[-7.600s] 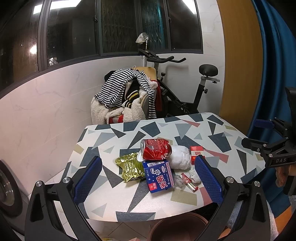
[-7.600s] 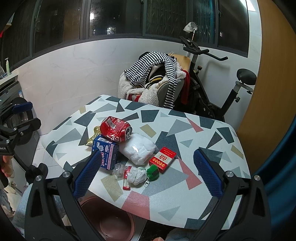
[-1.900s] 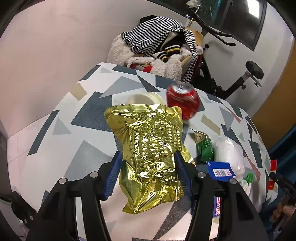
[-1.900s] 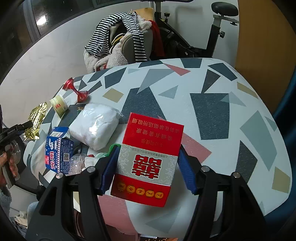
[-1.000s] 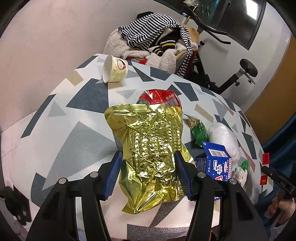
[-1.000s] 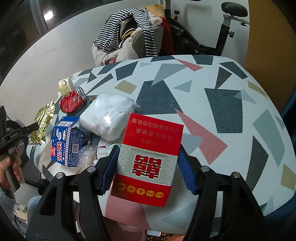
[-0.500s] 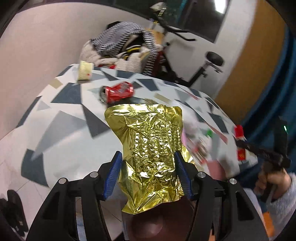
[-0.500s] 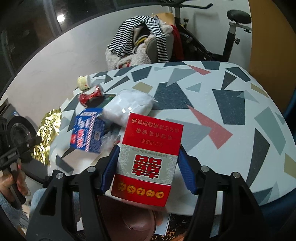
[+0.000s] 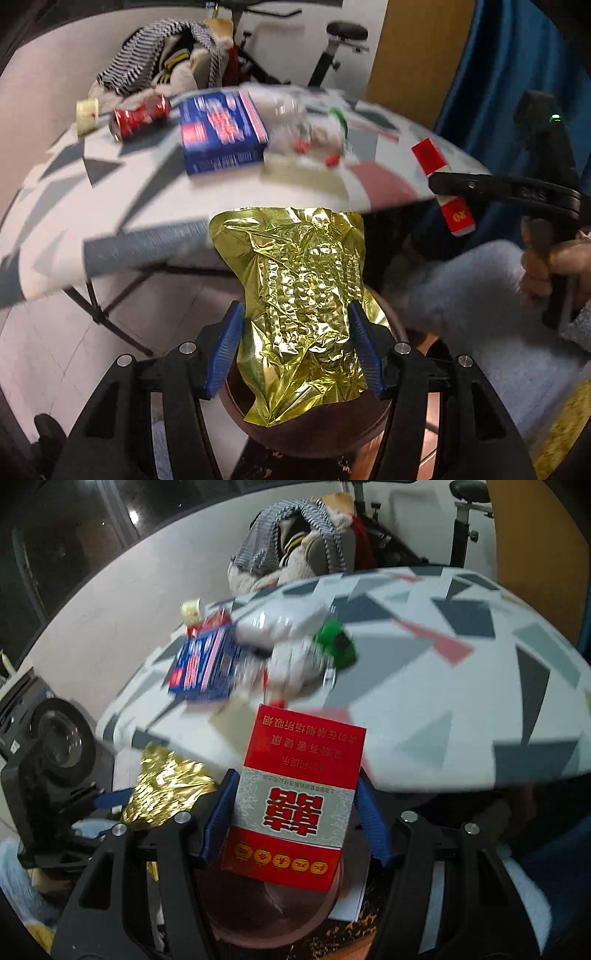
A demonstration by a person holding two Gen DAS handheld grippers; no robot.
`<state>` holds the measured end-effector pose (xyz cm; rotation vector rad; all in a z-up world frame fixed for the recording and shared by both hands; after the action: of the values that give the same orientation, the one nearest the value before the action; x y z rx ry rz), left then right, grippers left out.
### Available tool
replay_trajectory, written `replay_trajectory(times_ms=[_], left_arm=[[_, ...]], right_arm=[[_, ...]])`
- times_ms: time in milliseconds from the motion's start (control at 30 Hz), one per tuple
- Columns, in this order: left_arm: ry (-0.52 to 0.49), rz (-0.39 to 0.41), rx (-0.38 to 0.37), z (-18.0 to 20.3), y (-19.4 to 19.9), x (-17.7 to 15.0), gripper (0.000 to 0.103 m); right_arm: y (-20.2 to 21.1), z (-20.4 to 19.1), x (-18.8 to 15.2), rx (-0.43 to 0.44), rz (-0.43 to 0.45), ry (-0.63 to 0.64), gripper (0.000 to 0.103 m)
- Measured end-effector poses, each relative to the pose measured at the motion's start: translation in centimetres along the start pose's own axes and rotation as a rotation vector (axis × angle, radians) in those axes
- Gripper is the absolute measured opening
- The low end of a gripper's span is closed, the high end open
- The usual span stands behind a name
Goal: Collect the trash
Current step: 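Lift both held items and carry them down toward the brown bin, then open the left tool over the bin while the right tool releases the cigarette box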
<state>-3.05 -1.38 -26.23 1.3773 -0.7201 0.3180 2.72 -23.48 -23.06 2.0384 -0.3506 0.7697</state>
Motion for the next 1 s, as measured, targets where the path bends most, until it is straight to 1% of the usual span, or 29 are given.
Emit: replay_trajectory(times_ms=[100, 200, 267, 400, 467, 633, 733, 800, 867, 1000], left_arm=[[-0.013, -0.044, 0.009, 0.4, -1.4, -0.7, 0.057], [-0.016, -0.128, 0.01, 0.5, -3.5, -1.5, 0.057], [-0.006, -0.185, 0.004, 0.6, -4.6, -2.4, 0.057], [0.012, -0.225, -0.001, 0.3, -5.7, -2.8, 0.058], [0.016, -0.236, -0.001, 0.4, -5.8, -2.8, 0.058], [0.017, -0.255, 0.005, 0.5, -6.3, -2.8, 0.059], [0.017, -0.254, 0.013, 0.5, -6.4, -2.7, 0.063], [0.026, -0.243, 0.021, 0.4, -6.1, -2.6, 0.073], [0.05, -0.214, 0.033, -0.1, -5.6, -2.4, 0.076], [0.093, -0.164, 0.058, -1.0, -4.5, -2.0, 0.077]], right_arm=[[-0.5, -0.4, -2.0, 0.017, -0.021, 0.01, 0.062], [-1.5, -0.8, -3.6, 0.015, -0.042, 0.036, 0.062], [-2.2, -0.8, -4.1, 0.017, -0.061, 0.034, 0.062], [-3.2, -0.7, -4.6, 0.022, -0.062, 0.034, 0.062], [-3.8, -0.6, -5.0, 0.023, -0.078, 0.035, 0.062], [-5.2, -1.1, -5.4, 0.017, -0.125, 0.063, 0.062], [-5.6, -1.2, -5.6, 0.012, -0.139, 0.072, 0.062], [-5.8, -1.2, -5.6, 0.01, -0.146, 0.067, 0.062], [-5.9, -1.0, -5.5, 0.008, -0.147, 0.058, 0.062], [-6.8, -0.3, -5.8, -0.004, -0.164, 0.027, 0.062]])
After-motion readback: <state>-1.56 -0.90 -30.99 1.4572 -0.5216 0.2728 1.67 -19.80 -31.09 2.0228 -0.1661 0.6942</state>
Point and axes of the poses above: each gripper's, at about its wrist camera, not at the fingertips, and y roughly against the way its jaws point, z to its right, x to its top, the point moved 2 cm from there along -y, roughly the way its jaws point, and after that the axes turned 7 degrees about x, right-handed, at the moved point
